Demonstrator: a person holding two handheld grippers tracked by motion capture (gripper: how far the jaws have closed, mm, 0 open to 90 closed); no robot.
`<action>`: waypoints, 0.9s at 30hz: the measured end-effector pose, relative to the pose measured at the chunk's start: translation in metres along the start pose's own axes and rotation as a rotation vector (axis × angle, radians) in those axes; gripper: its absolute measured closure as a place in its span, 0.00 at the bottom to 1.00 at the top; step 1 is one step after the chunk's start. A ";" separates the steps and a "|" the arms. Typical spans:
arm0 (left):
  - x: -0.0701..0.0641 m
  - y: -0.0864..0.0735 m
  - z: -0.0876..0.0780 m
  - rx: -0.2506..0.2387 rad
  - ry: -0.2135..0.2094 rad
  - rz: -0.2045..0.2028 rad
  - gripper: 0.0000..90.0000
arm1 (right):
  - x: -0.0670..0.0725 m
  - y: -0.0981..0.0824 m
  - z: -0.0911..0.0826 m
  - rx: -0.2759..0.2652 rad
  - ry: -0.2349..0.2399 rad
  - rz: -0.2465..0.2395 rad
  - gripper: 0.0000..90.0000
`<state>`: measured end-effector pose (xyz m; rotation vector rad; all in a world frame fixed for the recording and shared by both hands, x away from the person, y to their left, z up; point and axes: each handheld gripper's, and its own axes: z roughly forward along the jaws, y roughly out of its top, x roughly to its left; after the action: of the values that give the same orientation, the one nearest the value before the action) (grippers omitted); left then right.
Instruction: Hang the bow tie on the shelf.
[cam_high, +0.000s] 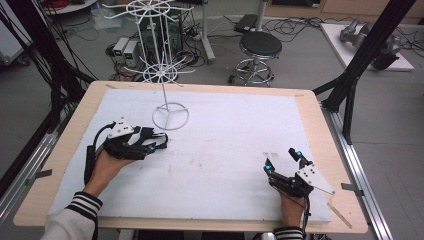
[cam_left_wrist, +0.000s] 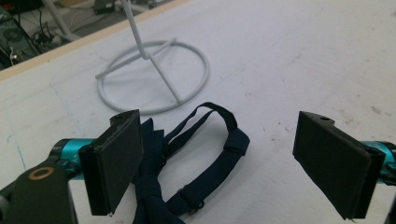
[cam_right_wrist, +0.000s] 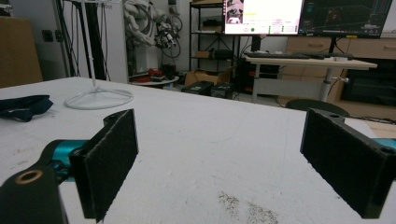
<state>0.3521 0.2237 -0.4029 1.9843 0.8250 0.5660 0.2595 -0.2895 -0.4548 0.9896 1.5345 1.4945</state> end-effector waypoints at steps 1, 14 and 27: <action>0.000 0.002 0.005 0.036 -0.003 0.001 0.18 | 0.000 0.000 0.000 0.001 -0.002 -0.001 0.11; -0.005 0.013 0.026 0.210 -0.003 0.064 0.24 | 0.000 0.000 0.000 0.002 -0.004 0.000 0.11; -0.012 0.016 0.045 0.317 -0.014 0.096 0.31 | 0.000 0.000 0.000 -0.002 -0.006 -0.003 0.11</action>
<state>0.3787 0.1838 -0.4127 2.3243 0.8557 0.4994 0.2598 -0.2896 -0.4548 0.9897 1.5299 1.4899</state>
